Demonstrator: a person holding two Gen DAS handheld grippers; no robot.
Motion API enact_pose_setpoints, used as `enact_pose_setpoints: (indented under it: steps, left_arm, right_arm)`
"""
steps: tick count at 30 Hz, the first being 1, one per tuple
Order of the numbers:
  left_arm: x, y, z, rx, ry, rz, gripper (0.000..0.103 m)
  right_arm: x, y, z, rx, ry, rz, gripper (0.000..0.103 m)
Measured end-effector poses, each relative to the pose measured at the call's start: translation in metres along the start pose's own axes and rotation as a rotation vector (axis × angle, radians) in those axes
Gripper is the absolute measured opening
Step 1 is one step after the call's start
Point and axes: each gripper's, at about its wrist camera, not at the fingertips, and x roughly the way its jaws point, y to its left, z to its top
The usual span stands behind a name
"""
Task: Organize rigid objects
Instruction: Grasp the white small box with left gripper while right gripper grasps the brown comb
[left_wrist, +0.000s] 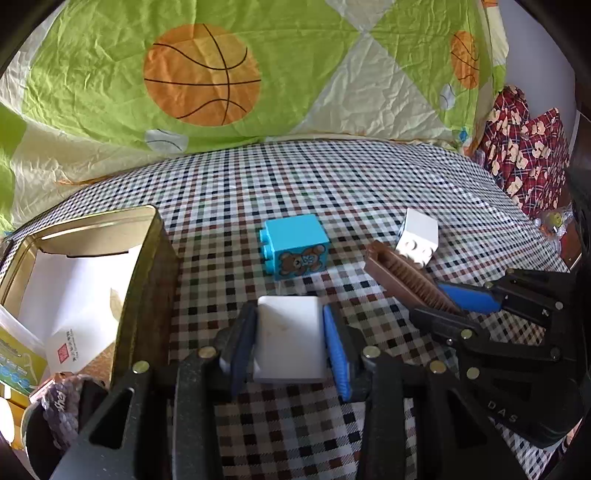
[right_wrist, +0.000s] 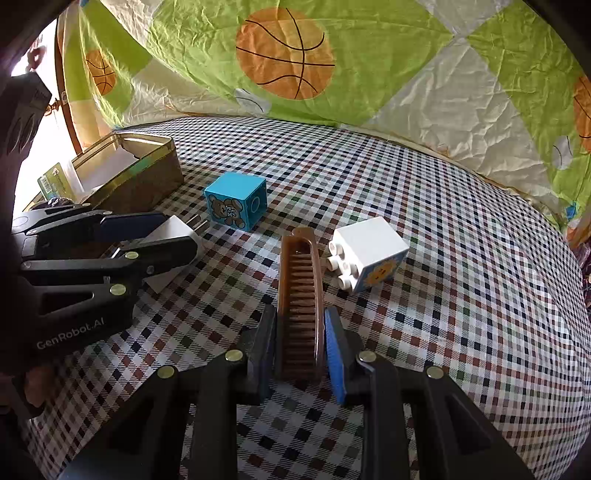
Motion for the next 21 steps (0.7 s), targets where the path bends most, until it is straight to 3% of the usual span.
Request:
enact_pose_setpoints:
  steps: [5, 11, 13, 14, 19, 20, 21]
  left_arm:
    - [0.0, 0.0, -0.001, -0.002, 0.003, -0.02, 0.037]
    - [-0.012, 0.001, -0.003, -0.01, -0.052, -0.019, 0.037]
    - [-0.017, 0.001, -0.003, -0.01, -0.074, -0.026, 0.029]
    - [-0.018, 0.001, -0.003, -0.008, -0.084, -0.028, 0.016]
    - [-0.014, 0.0, -0.003, 0.001, -0.053, -0.035, 0.018]
    - [-0.015, -0.001, -0.004, 0.0, -0.058, -0.03, 0.022]
    - [-0.014, 0.0, -0.004, -0.001, -0.055, -0.031, 0.038]
  right_arm:
    - [-0.003, 0.007, -0.003, 0.011, 0.0, -0.024, 0.027]
    - [-0.009, 0.012, -0.005, 0.025, -0.029, -0.061, 0.027]
    - [-0.014, 0.014, -0.006, 0.018, -0.058, -0.084, 0.027]
    - [-0.016, 0.015, -0.006, 0.016, -0.07, -0.093, 0.027]
    - [-0.02, 0.017, -0.005, 0.011, -0.088, -0.097, 0.027]
    - [-0.02, 0.018, -0.005, 0.009, -0.088, -0.102, 0.027]
    - [-0.02, 0.018, -0.005, 0.006, -0.088, -0.103, 0.027]
